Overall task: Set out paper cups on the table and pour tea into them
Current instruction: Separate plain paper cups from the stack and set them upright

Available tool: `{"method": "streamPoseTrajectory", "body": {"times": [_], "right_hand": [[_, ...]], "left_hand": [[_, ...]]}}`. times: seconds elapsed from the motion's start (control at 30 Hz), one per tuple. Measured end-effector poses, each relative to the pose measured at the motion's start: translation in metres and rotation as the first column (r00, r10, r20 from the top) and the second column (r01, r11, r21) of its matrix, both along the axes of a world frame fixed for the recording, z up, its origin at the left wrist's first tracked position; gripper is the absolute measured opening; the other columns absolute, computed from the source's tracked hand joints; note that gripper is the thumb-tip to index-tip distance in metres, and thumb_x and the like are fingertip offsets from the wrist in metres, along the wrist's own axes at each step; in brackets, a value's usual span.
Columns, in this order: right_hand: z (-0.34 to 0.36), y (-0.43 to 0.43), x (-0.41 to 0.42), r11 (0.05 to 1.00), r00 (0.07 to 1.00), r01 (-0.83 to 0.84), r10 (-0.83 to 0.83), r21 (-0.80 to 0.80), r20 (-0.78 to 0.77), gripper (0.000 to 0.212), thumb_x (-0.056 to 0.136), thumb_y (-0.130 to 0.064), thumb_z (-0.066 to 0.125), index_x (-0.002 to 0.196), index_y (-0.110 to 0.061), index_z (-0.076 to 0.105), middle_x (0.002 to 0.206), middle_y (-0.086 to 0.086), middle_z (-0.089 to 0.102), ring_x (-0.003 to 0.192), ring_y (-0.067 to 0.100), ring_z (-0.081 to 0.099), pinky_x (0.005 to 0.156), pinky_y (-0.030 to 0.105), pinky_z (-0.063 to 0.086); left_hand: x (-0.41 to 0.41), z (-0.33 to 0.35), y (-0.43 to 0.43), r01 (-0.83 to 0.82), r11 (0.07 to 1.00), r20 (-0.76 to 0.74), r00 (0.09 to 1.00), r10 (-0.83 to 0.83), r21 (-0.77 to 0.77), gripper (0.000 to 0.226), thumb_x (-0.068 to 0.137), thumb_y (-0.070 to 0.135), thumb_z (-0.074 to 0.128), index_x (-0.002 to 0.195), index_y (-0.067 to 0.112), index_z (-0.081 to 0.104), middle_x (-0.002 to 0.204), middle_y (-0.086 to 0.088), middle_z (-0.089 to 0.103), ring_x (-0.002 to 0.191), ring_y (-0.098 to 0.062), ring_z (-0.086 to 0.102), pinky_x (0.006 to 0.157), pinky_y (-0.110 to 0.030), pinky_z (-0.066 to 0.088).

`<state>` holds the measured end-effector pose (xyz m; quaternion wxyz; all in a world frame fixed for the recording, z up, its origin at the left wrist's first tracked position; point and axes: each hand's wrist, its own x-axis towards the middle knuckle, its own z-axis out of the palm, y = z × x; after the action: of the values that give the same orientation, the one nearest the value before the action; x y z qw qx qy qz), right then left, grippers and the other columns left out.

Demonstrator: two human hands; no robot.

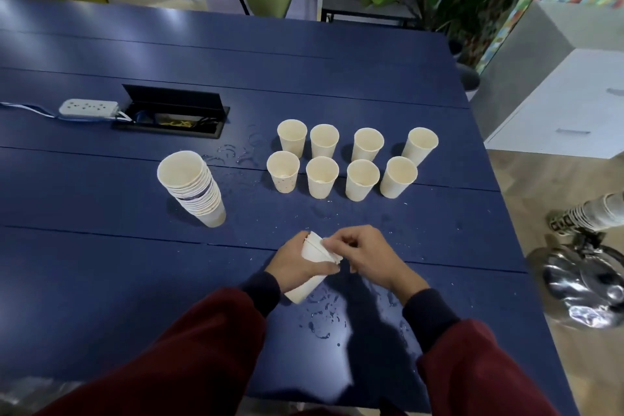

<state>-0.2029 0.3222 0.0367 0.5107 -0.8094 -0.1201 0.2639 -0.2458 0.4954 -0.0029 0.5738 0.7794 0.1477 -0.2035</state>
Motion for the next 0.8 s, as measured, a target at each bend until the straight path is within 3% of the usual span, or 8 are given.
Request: {"method": "streamPoseTrajectory", "body": {"times": [0.1,0.4,0.47,0.57,0.67,0.8], "right_hand": [[-0.005,0.002,-0.006,0.999,0.998,0.033,-0.035,0.039,0.048,0.025,0.099,-0.023,0.064,0.081,-0.008,0.072,0.072,0.015,0.067,0.056,0.013,0.053,0.053,0.025,0.044],[-0.005,-0.013,-0.003,0.967,0.966,0.241,-0.247,0.084,0.078,0.028,0.100,-0.018,0.061,0.079,0.001,0.064,0.063,0.009,0.065,0.054,0.016,0.062,0.055,0.028,0.054],[-0.009,-0.027,0.002,0.922,0.910,0.379,-0.386,0.077,0.153,0.027,0.101,-0.020,0.060,0.080,-0.004,0.066,0.065,0.006,0.070,0.057,0.016,0.066,0.058,0.030,0.058],[-0.013,-0.054,0.015,0.866,0.798,0.499,-0.449,-0.024,0.402,0.025,0.101,-0.021,0.059,0.079,-0.009,0.065,0.068,0.002,0.070,0.064,0.016,0.066,0.060,0.012,0.047],[-0.022,-0.065,0.024,0.852,0.780,0.495,-0.348,-0.173,0.520,0.026,0.102,-0.022,0.057,0.082,-0.008,0.065,0.071,0.007,0.066,0.066,0.025,0.057,0.058,0.025,0.038],[-0.039,-0.056,0.017,0.844,0.804,0.486,-0.328,-0.229,0.496,0.024,0.101,-0.022,0.057,0.104,-0.002,0.070,0.092,0.017,0.074,0.083,0.037,0.067,0.074,0.042,0.054]], "left_hand": [[0.000,0.005,-0.005,-0.012,1.000,0.017,1.000,0.012,0.013,0.053,0.059,0.034,0.088,0.101,0.018,0.059,0.099,-0.003,0.070,0.088,-0.018,0.065,0.079,-0.038,0.053],[0.006,0.010,-0.015,0.010,0.999,0.013,1.000,-0.011,0.050,0.063,0.045,0.048,0.083,0.101,0.031,0.058,0.103,0.007,0.068,0.098,-0.017,0.065,0.087,-0.042,0.056],[0.006,0.009,-0.012,0.045,0.995,-0.012,0.999,-0.044,0.087,0.061,0.050,0.045,0.085,0.101,0.029,0.057,0.104,0.006,0.066,0.098,-0.019,0.063,0.087,-0.043,0.055],[-0.001,-0.001,-0.003,-0.027,0.997,-0.041,0.999,0.030,0.069,0.060,0.062,0.036,0.090,0.109,0.024,0.055,0.108,0.003,0.065,0.100,-0.019,0.061,0.086,-0.039,0.054],[-0.007,-0.006,0.004,-0.102,0.994,-0.071,0.992,0.104,0.032,0.062,0.063,0.039,0.092,0.110,0.021,0.057,0.107,0.001,0.067,0.098,-0.019,0.065,0.086,-0.039,0.056],[-0.009,-0.002,0.004,-0.121,0.992,-0.038,0.992,0.120,-0.025,0.056,0.070,0.036,0.090,0.111,0.020,0.055,0.108,0.001,0.067,0.099,-0.016,0.064,0.085,-0.034,0.054]]}}
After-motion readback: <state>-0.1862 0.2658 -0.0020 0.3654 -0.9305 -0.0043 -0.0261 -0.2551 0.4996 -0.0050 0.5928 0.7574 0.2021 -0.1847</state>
